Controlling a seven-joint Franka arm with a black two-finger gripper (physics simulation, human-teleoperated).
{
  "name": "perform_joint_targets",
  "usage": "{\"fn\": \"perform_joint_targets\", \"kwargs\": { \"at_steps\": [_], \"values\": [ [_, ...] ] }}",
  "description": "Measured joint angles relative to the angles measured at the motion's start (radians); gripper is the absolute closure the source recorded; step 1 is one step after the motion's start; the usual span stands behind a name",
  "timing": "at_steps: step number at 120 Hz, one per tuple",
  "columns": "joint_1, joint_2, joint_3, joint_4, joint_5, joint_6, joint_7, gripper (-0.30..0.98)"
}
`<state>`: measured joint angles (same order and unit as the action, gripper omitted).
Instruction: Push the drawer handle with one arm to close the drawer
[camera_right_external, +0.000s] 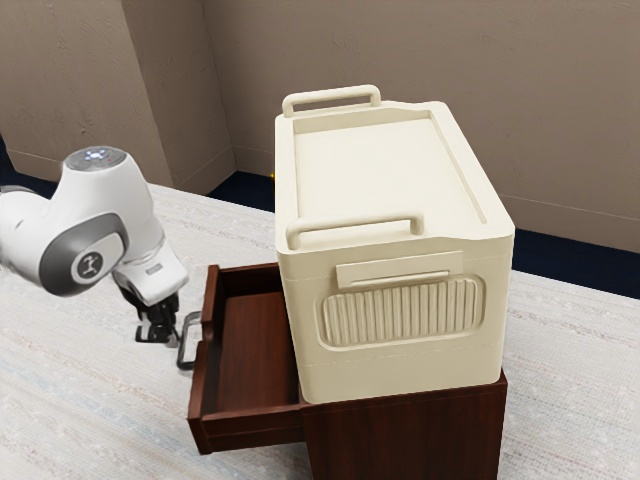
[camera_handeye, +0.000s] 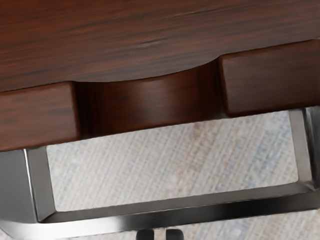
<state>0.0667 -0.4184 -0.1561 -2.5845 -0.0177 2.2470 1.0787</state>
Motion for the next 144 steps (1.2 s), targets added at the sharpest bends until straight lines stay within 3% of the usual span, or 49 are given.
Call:
{"fn": "perform_joint_targets", "kwargs": {
  "at_steps": [144],
  "values": [
    [0.005,0.125,-0.124,0.102,-0.131,0.119,-0.096,0.79]
  ]
}}
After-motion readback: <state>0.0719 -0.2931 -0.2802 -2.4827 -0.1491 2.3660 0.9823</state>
